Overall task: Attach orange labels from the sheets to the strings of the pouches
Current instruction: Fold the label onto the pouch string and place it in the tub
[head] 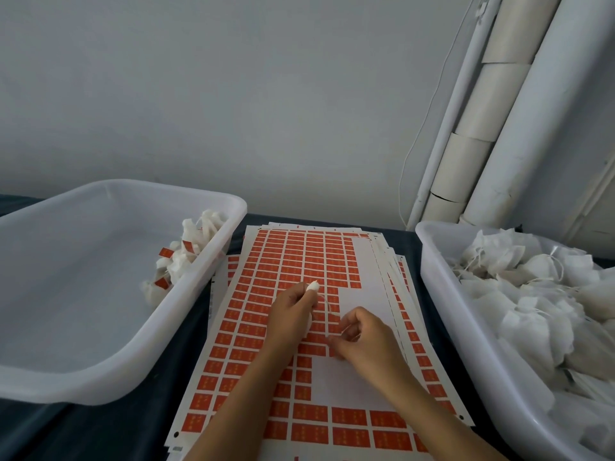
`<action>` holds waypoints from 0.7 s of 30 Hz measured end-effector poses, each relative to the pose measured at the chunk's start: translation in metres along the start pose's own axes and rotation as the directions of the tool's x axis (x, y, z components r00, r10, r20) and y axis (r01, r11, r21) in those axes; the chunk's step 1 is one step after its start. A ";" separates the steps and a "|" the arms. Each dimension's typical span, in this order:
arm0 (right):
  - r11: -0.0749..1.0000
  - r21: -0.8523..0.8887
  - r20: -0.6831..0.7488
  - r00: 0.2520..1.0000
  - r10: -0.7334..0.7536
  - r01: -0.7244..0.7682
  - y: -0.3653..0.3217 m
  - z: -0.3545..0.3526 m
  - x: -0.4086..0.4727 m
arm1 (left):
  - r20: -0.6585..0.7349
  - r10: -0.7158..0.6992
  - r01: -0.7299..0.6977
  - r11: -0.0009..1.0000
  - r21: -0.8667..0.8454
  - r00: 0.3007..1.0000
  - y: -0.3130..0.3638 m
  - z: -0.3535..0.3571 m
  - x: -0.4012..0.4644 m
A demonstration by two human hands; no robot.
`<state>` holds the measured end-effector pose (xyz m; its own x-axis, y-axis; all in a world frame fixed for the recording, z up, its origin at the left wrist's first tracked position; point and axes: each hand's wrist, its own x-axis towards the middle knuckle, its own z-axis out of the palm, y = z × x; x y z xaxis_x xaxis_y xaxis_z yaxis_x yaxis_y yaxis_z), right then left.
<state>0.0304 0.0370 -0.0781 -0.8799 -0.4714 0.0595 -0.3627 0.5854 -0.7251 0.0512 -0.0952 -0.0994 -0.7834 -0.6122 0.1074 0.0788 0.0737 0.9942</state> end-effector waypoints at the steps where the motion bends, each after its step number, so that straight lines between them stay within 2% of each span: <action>1: 1.000 -0.020 -0.008 1.000 -0.015 0.015 -0.001 0.002 -0.001 | -0.001 -0.006 0.006 1.000 0.000 1.000 0.000 0.000 0.000; 5: 0.995 -0.041 -0.069 0.994 -0.089 0.086 -0.004 0.009 -0.004 | -0.015 -0.010 0.010 1.000 0.017 1.000 0.000 0.000 -0.001; 11: 0.950 0.208 -0.190 0.962 -0.195 0.233 -0.001 0.016 -0.015 | -0.021 0.014 -0.014 1.000 0.015 1.000 0.004 -0.001 -0.002; 14: 0.918 0.262 -0.295 0.930 -0.217 0.298 -0.002 0.013 -0.014 | -0.041 -0.023 0.022 0.999 -0.039 0.999 0.007 -0.001 -0.003; 18: 0.890 0.353 -0.467 0.879 -0.099 0.288 -0.007 -0.002 0.004 | -0.041 -0.057 0.050 0.988 -0.148 0.998 0.009 -0.002 -0.004; 21: 0.847 0.483 -0.487 0.872 0.051 0.221 -0.011 -0.015 0.021 | -0.029 -0.090 0.083 0.977 -0.195 0.996 0.012 -0.003 -0.005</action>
<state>0.0114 0.0300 -0.0586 -0.9350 -0.0599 0.3495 -0.3533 0.0732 -0.9326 0.0575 -0.0938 -0.0882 -0.7693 -0.6387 0.0178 0.1322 -0.1319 0.9824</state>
